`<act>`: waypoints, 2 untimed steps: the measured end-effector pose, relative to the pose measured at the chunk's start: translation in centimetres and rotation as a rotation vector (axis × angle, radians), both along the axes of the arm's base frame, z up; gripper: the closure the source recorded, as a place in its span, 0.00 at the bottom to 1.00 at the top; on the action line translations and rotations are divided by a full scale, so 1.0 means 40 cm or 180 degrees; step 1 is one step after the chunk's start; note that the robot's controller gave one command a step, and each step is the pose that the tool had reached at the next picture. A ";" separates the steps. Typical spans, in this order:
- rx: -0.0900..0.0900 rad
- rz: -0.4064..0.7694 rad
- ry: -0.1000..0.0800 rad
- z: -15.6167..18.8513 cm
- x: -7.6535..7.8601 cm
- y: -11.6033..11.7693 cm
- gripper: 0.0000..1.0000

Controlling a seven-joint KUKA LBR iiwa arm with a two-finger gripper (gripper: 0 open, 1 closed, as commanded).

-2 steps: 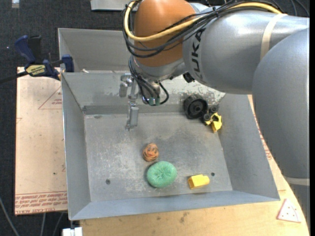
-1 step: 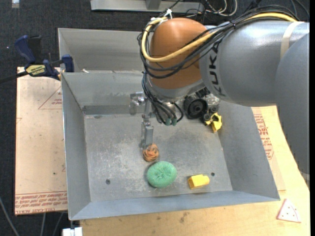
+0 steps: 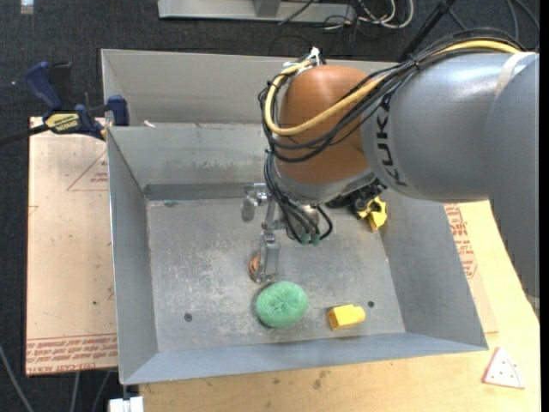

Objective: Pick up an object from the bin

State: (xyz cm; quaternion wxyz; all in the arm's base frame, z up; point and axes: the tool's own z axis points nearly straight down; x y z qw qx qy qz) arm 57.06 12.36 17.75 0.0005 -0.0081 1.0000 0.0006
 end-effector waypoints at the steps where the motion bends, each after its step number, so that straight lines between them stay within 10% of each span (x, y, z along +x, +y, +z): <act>1: 0.0003 -0.0292 -0.0001 -0.073 0.017 -0.084 0.00; 2: -0.0003 0.0007 0.0001 -0.135 -0.005 -0.109 0.00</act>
Offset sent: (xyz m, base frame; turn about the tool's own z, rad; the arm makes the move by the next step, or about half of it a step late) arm -0.0202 -0.0512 -0.0906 -0.3577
